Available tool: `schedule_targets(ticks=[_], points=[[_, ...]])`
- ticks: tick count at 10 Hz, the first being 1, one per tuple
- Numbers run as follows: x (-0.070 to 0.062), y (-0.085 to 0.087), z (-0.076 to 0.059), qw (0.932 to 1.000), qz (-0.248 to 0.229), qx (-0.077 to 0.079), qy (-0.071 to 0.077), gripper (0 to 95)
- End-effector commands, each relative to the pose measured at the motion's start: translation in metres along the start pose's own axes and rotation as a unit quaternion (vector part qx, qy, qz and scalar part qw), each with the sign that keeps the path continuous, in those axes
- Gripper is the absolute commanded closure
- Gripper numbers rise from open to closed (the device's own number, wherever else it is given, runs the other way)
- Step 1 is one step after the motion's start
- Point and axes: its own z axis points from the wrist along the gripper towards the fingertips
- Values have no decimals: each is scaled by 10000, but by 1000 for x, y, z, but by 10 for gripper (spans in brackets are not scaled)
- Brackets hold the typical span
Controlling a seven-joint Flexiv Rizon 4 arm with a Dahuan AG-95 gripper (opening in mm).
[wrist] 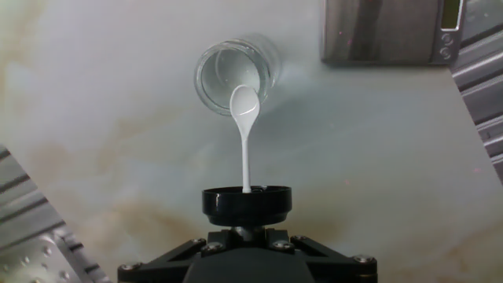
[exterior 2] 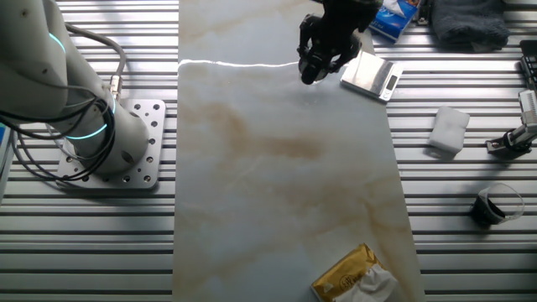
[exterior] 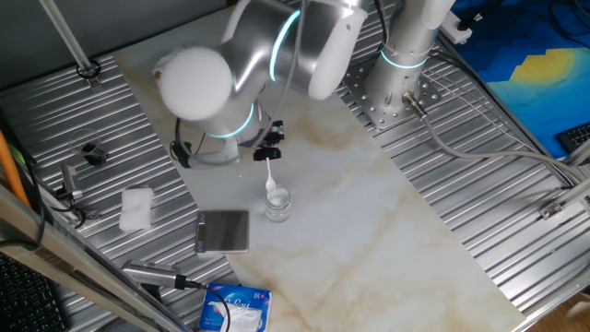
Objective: Screw the lid onto the jar
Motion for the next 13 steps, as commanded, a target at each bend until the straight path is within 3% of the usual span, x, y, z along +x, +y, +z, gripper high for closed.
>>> schedule_targets(ticks=[1,6,8,11,13], points=[[1,1,0,9995,-176,125,245,950],[1,1,0,9994,-184,156,236,950],[1,1,0,9986,-396,228,264,950],[1,1,0,9979,-396,324,397,950],[1,1,0,9975,-497,346,352,950]])
